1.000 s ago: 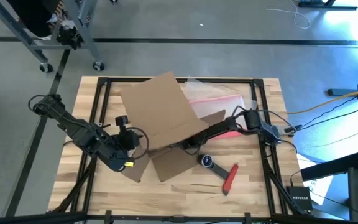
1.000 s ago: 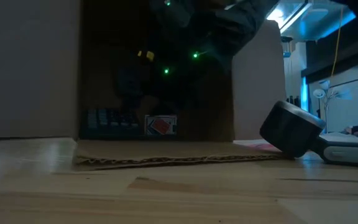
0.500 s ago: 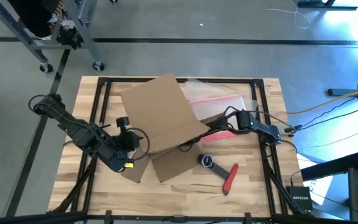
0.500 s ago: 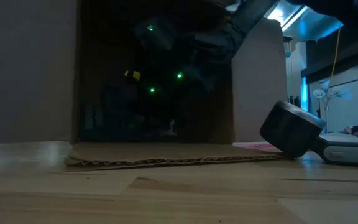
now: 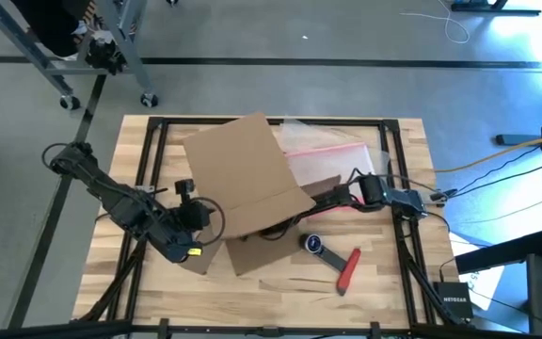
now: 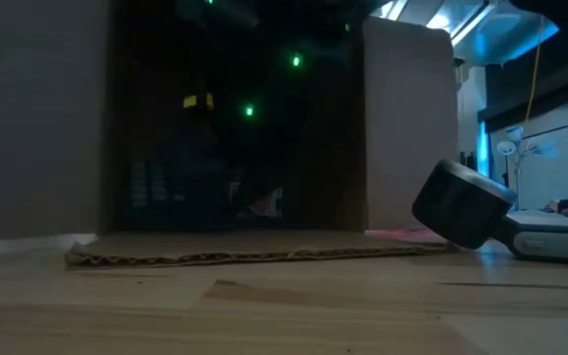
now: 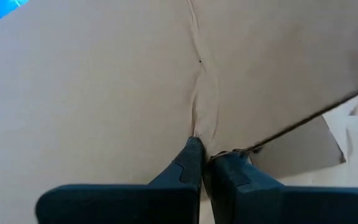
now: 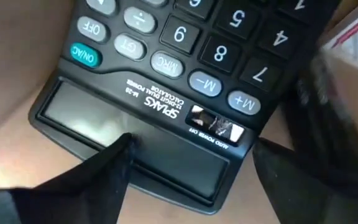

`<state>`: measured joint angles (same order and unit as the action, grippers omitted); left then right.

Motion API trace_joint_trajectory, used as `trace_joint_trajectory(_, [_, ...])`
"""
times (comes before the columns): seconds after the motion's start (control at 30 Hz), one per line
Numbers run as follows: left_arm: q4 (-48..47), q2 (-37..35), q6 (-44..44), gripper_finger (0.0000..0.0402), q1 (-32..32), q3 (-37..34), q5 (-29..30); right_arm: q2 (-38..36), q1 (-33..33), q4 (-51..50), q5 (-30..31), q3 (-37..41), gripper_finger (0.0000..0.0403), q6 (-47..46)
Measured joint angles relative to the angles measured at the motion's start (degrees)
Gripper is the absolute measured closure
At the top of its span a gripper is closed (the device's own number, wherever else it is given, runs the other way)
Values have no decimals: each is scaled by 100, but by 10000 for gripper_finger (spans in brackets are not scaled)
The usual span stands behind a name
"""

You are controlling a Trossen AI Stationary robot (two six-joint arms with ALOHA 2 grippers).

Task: Unpack boxes
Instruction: Remove the calculator from the cardboard box

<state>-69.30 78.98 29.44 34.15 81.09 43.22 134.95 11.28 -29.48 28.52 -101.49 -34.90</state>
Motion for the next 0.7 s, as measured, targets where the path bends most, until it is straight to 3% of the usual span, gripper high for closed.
trace_joint_trajectory(0.27, [-54, -2, 53, 398, 2, -64, 33, 45, 501, -1774, -1015, -918, 84, -396])
trace_joint_trajectory(0.43, [-62, 0, 8, 398, -2, -67, 37, -33, 793, -2564, -545, -1386, 84, -533])
trace_joint_trajectory(0.63, [-55, 2, 12, 398, 31, -73, 25, -249, 944, -3238, -320, -1394, 84, -804])
trace_joint_trajectory(0.7, [-52, 2, 12, 398, 31, -73, 17, -249, 1006, -3201, 100, -1311, 84, -583])
